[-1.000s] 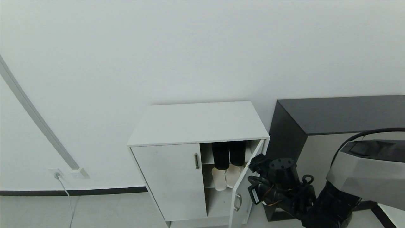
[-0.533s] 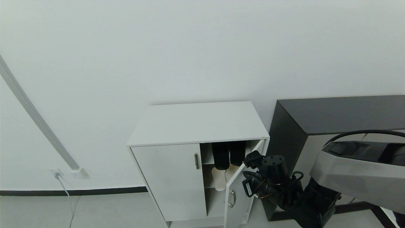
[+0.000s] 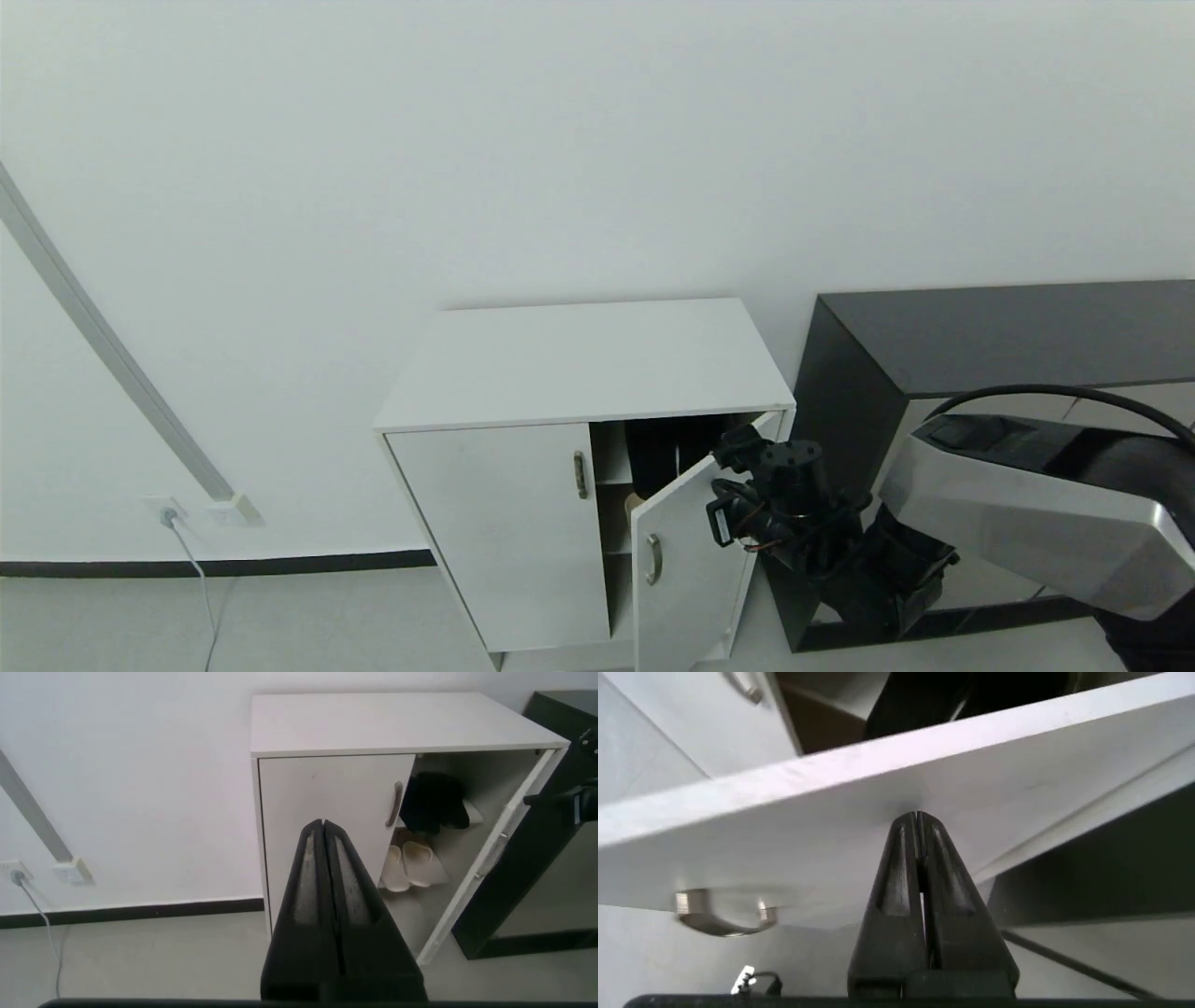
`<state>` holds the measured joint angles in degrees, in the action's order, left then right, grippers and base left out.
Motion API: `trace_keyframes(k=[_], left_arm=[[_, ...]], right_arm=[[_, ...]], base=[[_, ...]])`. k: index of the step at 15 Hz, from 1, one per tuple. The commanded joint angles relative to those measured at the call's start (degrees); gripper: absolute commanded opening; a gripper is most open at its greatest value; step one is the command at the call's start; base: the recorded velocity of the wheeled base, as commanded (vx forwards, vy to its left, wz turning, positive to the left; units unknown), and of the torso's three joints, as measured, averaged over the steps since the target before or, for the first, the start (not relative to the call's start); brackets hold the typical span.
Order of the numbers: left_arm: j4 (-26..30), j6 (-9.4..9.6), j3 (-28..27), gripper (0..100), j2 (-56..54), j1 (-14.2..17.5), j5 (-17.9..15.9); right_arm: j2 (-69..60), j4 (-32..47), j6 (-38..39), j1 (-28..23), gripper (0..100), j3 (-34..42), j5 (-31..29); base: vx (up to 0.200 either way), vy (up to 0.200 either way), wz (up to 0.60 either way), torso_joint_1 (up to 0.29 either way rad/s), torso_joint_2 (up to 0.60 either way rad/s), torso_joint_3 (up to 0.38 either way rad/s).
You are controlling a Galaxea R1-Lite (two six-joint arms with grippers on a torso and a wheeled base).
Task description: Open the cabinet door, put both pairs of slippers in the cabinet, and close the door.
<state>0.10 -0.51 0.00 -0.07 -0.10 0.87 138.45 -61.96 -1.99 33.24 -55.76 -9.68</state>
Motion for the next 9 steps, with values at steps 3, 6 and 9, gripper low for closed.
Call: trace_keyframes(k=[3,6,9], left_arm=[[-0.01,-0.02,0.00,0,0.07,0.01,0.01],[-0.01,-0.02,0.00,0,0.07,0.01,0.01],[-0.01,-0.02,0.00,0,0.07,0.01,0.01]], right_arm=[[4.11,0.44,-0.03,-1.52,0,-5.15,-0.08],[5.25,0.35,-0.12,-1.95,0,-6.99,-0.08],[6.40,0.44,-0.12,-2.13,0,-9.02,-0.08]], base=[[0.000,0.000,0.00,0.000,0.00,0.000],[0.000,0.000,0.00,0.000,0.00,0.000],[0.000,0.000,0.00,0.000,0.00,0.000]])
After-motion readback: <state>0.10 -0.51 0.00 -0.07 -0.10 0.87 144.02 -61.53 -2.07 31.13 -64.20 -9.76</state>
